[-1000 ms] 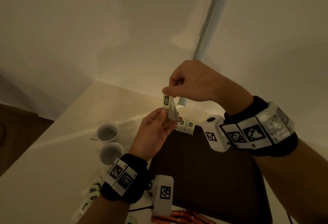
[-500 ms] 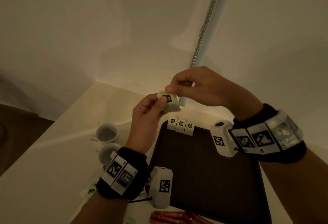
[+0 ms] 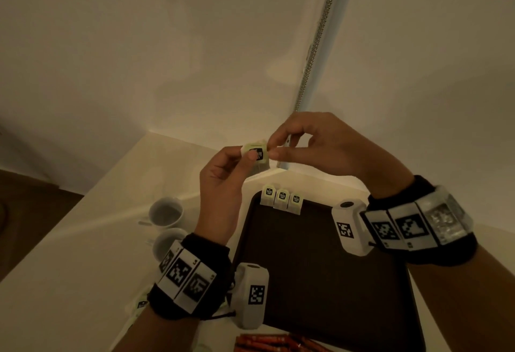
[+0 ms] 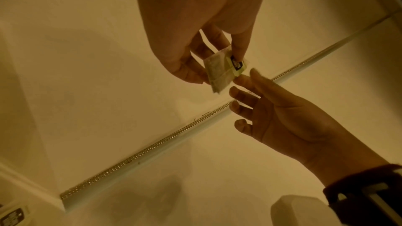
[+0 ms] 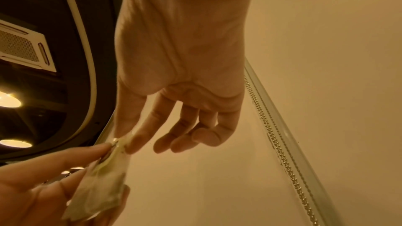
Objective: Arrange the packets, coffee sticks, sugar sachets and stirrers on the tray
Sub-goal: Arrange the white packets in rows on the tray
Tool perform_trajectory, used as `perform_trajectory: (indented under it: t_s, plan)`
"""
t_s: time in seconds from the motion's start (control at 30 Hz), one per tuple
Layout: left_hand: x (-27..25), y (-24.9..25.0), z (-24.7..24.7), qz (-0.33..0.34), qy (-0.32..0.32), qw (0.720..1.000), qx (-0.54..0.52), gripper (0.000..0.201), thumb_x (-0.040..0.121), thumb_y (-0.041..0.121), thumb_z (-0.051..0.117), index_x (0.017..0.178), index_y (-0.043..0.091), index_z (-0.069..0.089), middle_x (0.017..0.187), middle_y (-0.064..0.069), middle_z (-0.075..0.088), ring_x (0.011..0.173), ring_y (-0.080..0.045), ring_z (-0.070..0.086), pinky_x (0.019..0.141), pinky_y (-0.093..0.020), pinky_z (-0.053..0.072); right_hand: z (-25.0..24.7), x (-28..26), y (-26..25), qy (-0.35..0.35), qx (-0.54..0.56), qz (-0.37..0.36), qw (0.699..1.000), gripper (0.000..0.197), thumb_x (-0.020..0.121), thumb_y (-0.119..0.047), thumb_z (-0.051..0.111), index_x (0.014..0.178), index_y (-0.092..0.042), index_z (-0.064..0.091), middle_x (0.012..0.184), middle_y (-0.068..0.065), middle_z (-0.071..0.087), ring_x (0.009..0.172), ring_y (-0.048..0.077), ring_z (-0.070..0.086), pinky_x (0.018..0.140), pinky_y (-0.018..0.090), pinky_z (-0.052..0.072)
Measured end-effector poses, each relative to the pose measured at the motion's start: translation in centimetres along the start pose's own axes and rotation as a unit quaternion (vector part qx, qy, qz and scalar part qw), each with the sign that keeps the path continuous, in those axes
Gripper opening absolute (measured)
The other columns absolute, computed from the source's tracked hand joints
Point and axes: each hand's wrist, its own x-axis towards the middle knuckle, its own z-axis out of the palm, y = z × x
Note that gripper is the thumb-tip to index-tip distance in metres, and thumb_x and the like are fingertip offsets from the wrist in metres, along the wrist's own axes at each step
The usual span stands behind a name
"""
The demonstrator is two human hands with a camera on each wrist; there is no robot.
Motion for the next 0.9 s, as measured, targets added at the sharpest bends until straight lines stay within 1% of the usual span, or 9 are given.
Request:
perform_trajectory:
  t_s: [0.07, 0.17, 0.23, 0.3, 0.4, 0.47, 0.57, 0.73, 0.9]
  plan:
    - [-0.1, 0.1, 0.0, -0.003, 0.002, 1.000, -0.001, 0.006, 0.080, 0.020, 0.070, 0.081, 0.024, 0.075, 0.090, 0.000, 0.074, 0.088, -0.016, 0.068, 0.079, -0.029, 0.054, 0.1, -0.1, 0.0, 0.014, 0.011, -0.005, 1.000, 0.010, 0.079, -0.027, 0.073, 0.086, -0.020, 0.070, 0.089, -0.008, 0.063, 0.082, 0.006, 0.055, 0.064, 0.006, 0.040]
    - [-0.3, 0.2, 0.1, -0.008, -0.001, 1.000, 0.000, 0.008, 0.085, 0.017, 0.064, 0.088, 0.012, 0.069, 0.088, 0.000, 0.073, 0.086, -0.015, 0.068, 0.076, -0.028, 0.054, 0.1, -0.1, -0.1, 0.020, 0.015, 0.004, 1.000, 0.023, 0.075, -0.031, 0.076, 0.093, -0.021, 0.067, 0.092, -0.008, 0.061, 0.081, 0.004, 0.054, 0.064, 0.005, 0.041]
    - [-0.4, 0.2, 0.2, -0.012, 0.000, 1.000, 0.004, 0.011, 0.083, 0.018, 0.063, 0.088, 0.012, 0.069, 0.088, -0.001, 0.072, 0.086, -0.017, 0.067, 0.076, -0.030, 0.054, 0.2, 0.0, -0.1, 0.005, 0.001, -0.003, 1.000, 0.015, 0.079, -0.027, 0.073, 0.092, -0.022, 0.067, 0.091, -0.009, 0.061, 0.081, 0.003, 0.054, 0.064, 0.005, 0.040]
    - [-0.3, 0.2, 0.2, -0.017, 0.003, 1.000, 0.005, 0.010, 0.080, 0.020, 0.062, 0.085, 0.016, 0.070, 0.087, -0.001, 0.072, 0.086, -0.019, 0.066, 0.076, -0.032, 0.055, 0.2, 0.2, -0.1, -0.009, 0.001, 0.007, 1.000, 0.005, 0.087, -0.022, 0.064, 0.089, -0.019, 0.067, 0.090, -0.010, 0.062, 0.081, 0.000, 0.055, 0.065, 0.004, 0.040]
    - [-0.2, 0.3, 0.2, -0.027, 0.000, 1.000, 0.012, 0.014, 0.079, 0.023, 0.061, 0.086, 0.012, 0.066, 0.085, -0.001, 0.070, 0.085, -0.025, 0.066, 0.072, -0.034, 0.057, 0.2, 0.5, 0.0, -0.004, 0.049, 0.038, 0.998, 0.021, 0.096, -0.025, 0.048, 0.095, -0.019, 0.068, 0.089, -0.009, 0.065, 0.074, -0.009, 0.054, 0.064, 0.002, 0.039]
    - [-0.1, 0.3, 0.3, -0.032, -0.011, 0.999, 0.023, 0.017, 0.080, 0.025, 0.060, 0.089, 0.012, 0.065, 0.086, -0.004, 0.071, 0.084, -0.031, 0.067, 0.069, -0.033, 0.057, 0.4, 0.7, -0.4, 0.000, 0.046, 0.022, 0.999, 0.017, 0.093, -0.028, 0.054, 0.098, -0.020, 0.069, 0.087, -0.013, 0.066, 0.077, -0.008, 0.056, 0.068, 0.003, 0.041]
    - [-0.1, 0.3, 0.4, -0.048, -0.035, 0.998, 0.019, 0.018, 0.083, 0.024, 0.058, 0.097, 0.013, 0.062, 0.083, -0.003, 0.073, 0.078, -0.027, 0.071, 0.064, -0.027, 0.055, 1.1, 1.1, -0.5, 0.008, 0.011, 0.002, 1.000, 0.008, 0.087, -0.023, 0.064, 0.090, -0.019, 0.071, 0.082, -0.012, 0.068, 0.076, -0.004, 0.058, 0.067, 0.005, 0.042]
    - [-0.5, -0.9, -0.1, -0.085, -0.045, 0.995, 0.007, 0.030, 0.073, 0.024, 0.065, 0.102, 0.015, 0.065, 0.091, -0.001, 0.075, 0.085, -0.019, 0.071, 0.068, -0.022, 0.054, 1.2, 1.8, -0.1, 0.057, 0.072, 0.021, 0.996, 0.005, 0.084, -0.017, 0.068, 0.087, -0.016, 0.071, 0.080, 0.003, 0.070, 0.074, 0.014, 0.064, 0.072, 0.017, 0.049]
    - [-0.7, -1.9, -0.3, -0.102, -0.008, 0.994, -0.040, 0.022, 0.077, 0.020, 0.060, 0.097, 0.013, 0.065, 0.083, 0.001, 0.074, 0.082, -0.013, 0.070, 0.069, -0.020, 0.053, 1.6, 1.8, 0.2, 0.072, 0.085, 0.018, 0.994, 0.005, 0.084, -0.018, 0.068, 0.086, -0.015, 0.071, 0.078, 0.004, 0.069, 0.068, 0.007, 0.060, 0.069, 0.018, 0.050]
